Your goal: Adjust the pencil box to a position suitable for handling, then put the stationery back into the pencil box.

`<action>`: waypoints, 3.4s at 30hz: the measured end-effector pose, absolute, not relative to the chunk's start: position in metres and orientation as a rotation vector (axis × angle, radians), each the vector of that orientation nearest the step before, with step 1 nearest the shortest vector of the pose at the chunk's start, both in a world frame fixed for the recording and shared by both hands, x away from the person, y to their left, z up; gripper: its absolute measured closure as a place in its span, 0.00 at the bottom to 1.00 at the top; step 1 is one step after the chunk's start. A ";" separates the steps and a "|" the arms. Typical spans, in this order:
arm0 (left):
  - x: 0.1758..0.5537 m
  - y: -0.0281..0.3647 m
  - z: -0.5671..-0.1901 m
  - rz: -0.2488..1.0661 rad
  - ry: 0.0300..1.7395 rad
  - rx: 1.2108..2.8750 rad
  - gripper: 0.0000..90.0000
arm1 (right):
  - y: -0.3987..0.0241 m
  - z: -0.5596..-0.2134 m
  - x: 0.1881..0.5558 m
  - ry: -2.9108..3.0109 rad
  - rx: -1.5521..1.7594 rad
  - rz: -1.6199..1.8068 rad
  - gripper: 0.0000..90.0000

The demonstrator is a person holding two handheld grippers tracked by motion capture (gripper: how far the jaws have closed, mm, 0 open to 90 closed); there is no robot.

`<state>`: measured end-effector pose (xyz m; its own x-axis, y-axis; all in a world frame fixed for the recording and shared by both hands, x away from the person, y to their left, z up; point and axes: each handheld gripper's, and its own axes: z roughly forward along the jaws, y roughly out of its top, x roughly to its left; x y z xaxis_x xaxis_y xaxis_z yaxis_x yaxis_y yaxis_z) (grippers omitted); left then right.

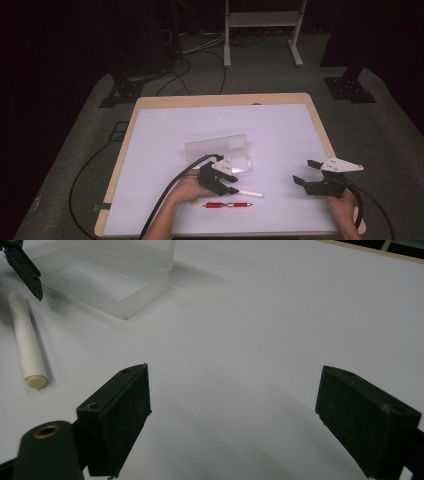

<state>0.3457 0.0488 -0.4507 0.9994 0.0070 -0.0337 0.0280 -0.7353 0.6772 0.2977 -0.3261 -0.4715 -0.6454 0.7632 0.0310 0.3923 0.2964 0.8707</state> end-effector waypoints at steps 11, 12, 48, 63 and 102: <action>0.346 0.044 -0.455 -0.054 -0.008 2.439 0.78 | -0.326 -0.471 0.297 2.177 1.039 1.299 0.15; 0.346 0.044 -0.455 -0.053 -0.013 2.444 0.79 | -0.326 -0.471 0.297 2.177 1.039 1.299 0.15; 0.345 0.040 -0.459 -0.087 -0.023 2.452 0.88 | -0.326 -0.471 0.298 2.174 1.030 1.302 0.15; 0.342 0.046 -0.445 -0.061 -0.007 2.434 0.88 | -0.325 -0.471 0.299 2.171 1.028 1.304 0.15; 0.348 0.065 -0.422 -0.005 0.068 2.403 0.88 | -0.326 -0.472 0.298 2.177 1.028 1.307 0.15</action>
